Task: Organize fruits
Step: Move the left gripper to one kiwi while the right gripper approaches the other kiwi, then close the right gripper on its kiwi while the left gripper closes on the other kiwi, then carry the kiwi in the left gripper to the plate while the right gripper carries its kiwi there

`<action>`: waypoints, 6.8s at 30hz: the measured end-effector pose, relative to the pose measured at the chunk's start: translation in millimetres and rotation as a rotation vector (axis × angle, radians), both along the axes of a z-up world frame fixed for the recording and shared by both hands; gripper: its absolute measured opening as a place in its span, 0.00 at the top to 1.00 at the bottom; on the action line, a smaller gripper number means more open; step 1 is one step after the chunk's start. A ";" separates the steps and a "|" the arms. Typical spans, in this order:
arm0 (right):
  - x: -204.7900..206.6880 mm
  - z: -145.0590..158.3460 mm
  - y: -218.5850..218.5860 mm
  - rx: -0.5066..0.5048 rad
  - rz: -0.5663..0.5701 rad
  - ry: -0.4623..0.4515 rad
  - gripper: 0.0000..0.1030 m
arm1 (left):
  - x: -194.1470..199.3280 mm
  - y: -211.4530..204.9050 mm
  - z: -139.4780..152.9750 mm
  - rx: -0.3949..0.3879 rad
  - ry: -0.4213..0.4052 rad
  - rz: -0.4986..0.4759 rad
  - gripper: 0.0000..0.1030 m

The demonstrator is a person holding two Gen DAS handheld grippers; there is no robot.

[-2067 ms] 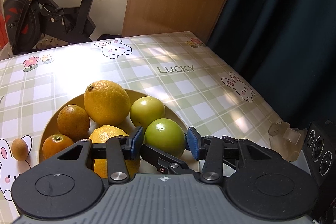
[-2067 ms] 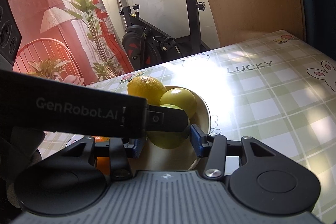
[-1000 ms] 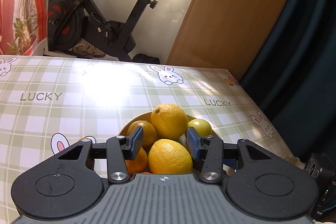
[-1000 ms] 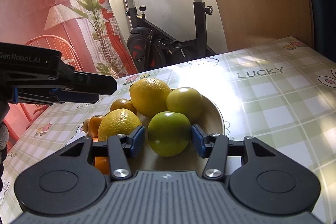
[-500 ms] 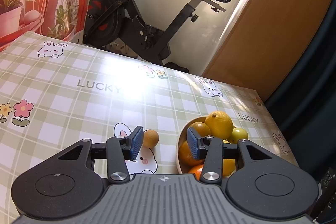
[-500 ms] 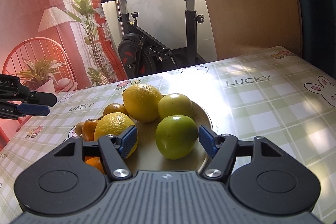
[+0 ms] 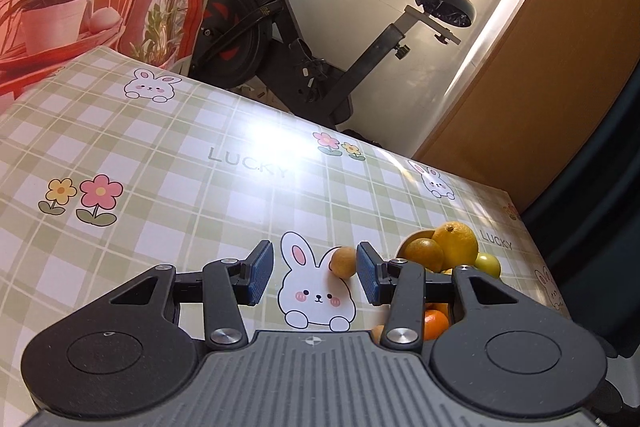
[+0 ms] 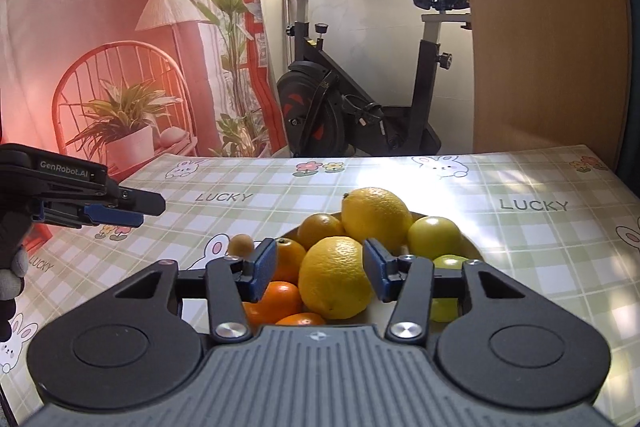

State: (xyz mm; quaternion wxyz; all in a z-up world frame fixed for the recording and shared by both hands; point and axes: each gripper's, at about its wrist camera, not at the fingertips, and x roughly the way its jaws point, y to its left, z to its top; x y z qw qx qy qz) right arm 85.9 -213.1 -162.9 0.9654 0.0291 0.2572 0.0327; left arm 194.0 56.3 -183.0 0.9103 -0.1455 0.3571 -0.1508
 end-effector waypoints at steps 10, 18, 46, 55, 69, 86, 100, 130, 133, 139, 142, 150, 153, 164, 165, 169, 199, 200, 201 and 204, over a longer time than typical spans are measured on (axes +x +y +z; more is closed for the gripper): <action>36.4 -36.8 76.0 -0.119 0.190 0.172 0.70 | -12.3 31.7 -17.3 -0.062 0.024 0.038 0.54; 41.5 -45.4 97.3 -0.246 0.176 0.213 0.70 | -11.7 36.9 -28.5 -0.104 0.021 0.035 0.54; 53.9 -57.4 113.7 -0.258 0.174 0.295 0.69 | -20.1 53.6 -43.4 -0.145 0.027 0.038 0.54; 45.7 -55.8 106.2 -0.185 0.187 0.268 0.74 | -22.8 40.7 -42.1 -0.101 0.047 0.006 0.54; 14.4 -44.1 80.6 -0.044 0.182 0.150 0.74 | -33.5 18.5 -17.8 0.010 0.044 -0.035 0.54; -9.9 -16.0 29.9 0.081 0.056 -0.001 0.74 | 32.3 -46.6 -3.2 0.147 -0.036 -0.231 0.57; -9.8 -14.2 6.3 0.091 -0.015 0.014 0.74 | 69.8 -71.6 -47.3 0.198 0.036 -0.211 0.63; -10.9 -22.7 35.3 0.101 0.080 0.080 0.74 | -30.7 -21.7 -21.0 0.133 0.032 -0.111 0.73; -12.1 -23.4 39.4 0.099 0.103 0.096 0.74 | -34.7 -22.5 -21.5 0.138 0.036 -0.109 0.73; -16.4 -22.6 38.9 0.101 0.101 0.096 0.74 | -38.8 -25.8 -18.8 0.148 0.030 -0.124 0.73; -18.4 -21.9 35.8 0.106 0.091 0.095 0.74 | -40.5 -31.9 -16.8 0.156 0.025 -0.141 0.73; -23.5 -17.4 26.3 0.129 0.071 0.067 0.74 | -43.8 -51.1 -9.0 0.184 -0.001 -0.200 0.73; -26.8 -16.4 18.6 0.143 0.055 0.056 0.74 | -44.2 -62.0 -6.8 0.197 -0.007 -0.230 0.73; -44.7 -16.1 -31.2 0.162 -0.086 0.014 0.74 | -41.0 -114.6 -6.7 0.201 -0.004 -0.376 0.73; -45.8 -16.3 -35.6 0.158 -0.096 0.011 0.74 | -41.5 -119.4 -6.8 0.199 -0.002 -0.385 0.73; -47.7 -16.4 -49.4 0.120 -0.108 -0.004 0.74 | -41.3 -135.8 -8.4 0.196 0.000 -0.425 0.73; -31.4 -40.4 -76.6 0.077 -0.076 0.028 0.74 | -19.3 -170.1 -33.3 0.200 0.069 -0.490 0.73; -31.7 -40.9 -76.7 0.081 -0.075 0.027 0.74 | -19.0 -169.9 -34.1 0.196 0.071 -0.490 0.73; -31.7 -41.0 -77.0 0.084 -0.075 0.027 0.74 | -18.7 -170.0 -35.3 0.193 0.074 -0.489 0.73; -31.6 -41.4 -79.1 0.092 -0.072 0.026 0.74 | -17.6 -168.8 -37.9 0.185 0.080 -0.488 0.73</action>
